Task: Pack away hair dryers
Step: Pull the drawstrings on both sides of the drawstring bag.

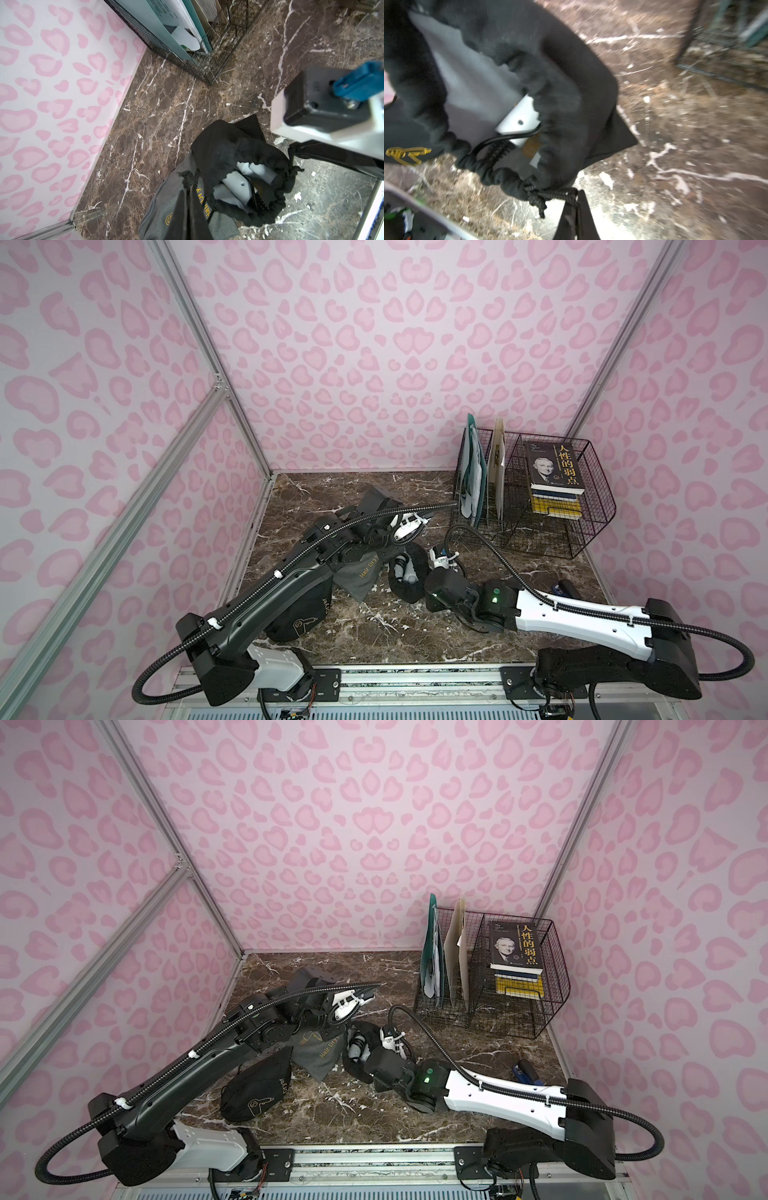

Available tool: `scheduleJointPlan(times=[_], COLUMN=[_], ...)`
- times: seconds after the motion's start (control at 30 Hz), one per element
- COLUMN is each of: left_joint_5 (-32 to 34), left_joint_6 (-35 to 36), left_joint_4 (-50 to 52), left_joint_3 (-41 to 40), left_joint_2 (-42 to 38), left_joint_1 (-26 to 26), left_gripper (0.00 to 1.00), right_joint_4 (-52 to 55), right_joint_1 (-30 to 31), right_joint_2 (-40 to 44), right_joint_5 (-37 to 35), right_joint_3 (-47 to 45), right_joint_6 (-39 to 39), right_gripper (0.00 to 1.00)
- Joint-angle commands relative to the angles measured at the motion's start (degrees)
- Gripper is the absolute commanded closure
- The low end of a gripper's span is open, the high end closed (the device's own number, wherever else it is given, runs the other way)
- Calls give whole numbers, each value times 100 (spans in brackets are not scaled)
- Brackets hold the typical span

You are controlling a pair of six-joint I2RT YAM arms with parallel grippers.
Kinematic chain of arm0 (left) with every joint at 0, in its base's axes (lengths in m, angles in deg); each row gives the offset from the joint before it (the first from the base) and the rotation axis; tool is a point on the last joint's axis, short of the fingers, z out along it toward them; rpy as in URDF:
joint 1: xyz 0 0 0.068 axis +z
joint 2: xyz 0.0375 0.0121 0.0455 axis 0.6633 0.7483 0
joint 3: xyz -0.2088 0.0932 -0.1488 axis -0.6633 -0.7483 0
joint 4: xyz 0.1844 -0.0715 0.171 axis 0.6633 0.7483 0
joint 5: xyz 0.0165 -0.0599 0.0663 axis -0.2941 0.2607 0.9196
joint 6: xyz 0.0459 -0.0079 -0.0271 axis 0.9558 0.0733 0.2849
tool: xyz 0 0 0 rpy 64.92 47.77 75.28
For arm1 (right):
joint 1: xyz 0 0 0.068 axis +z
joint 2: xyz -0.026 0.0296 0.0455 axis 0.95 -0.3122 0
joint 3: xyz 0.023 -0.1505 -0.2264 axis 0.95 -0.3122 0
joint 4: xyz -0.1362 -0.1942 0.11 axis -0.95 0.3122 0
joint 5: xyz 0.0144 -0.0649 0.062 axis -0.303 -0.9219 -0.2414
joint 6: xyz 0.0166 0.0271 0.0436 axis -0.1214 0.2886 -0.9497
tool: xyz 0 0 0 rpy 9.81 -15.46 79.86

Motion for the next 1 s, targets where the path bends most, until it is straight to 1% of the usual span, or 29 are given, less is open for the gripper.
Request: scheduleJointPlan(times=[0.0,0.17,0.27,0.33,0.4,0.47,0.57,0.7,0.8,0.97], left_joint_5=[39,0,41,21,16,12,25,0,-125,-334], left_joint_6=[-25,3,50,45,41,47,60,32,-12,-36], left_joint_4=[21,-8,-35,-26,-11,11,32,151,340,666], left_joint_3=[208,517,753,908,1025,1099,1114,1077,1002,781], left_joint_2=[29,116,185,205,214,182,56,-147,-331,-655], left_joint_1=[20,53,76,100,126,150,197,278,306,305], left_gripper=[98,98,98,98,98,98,98,98,98,98], right_joint_4=[891,1043,1221,1284,1312,1516,1670,1534,1475,1337], right_joint_1=[7,-35,-212,-396,-671,-1149,-1594,-2163,-2652,-3514], right_joint_2=[222,845,1178,1374,1527,1551,1573,1749,1889,2062], right_joint_5=[-945,-1580,-1774,-1798,-1688,-1487,-1428,-1249,-1203,-913], right_joint_3=[140,200,348,436,498,626,781,812,757,611], right_joint_6=[-420,-457,-449,-308,-113,65,331,702,922,1377], right_gripper=[100,100,100,100,100,100,100,100,100,100])
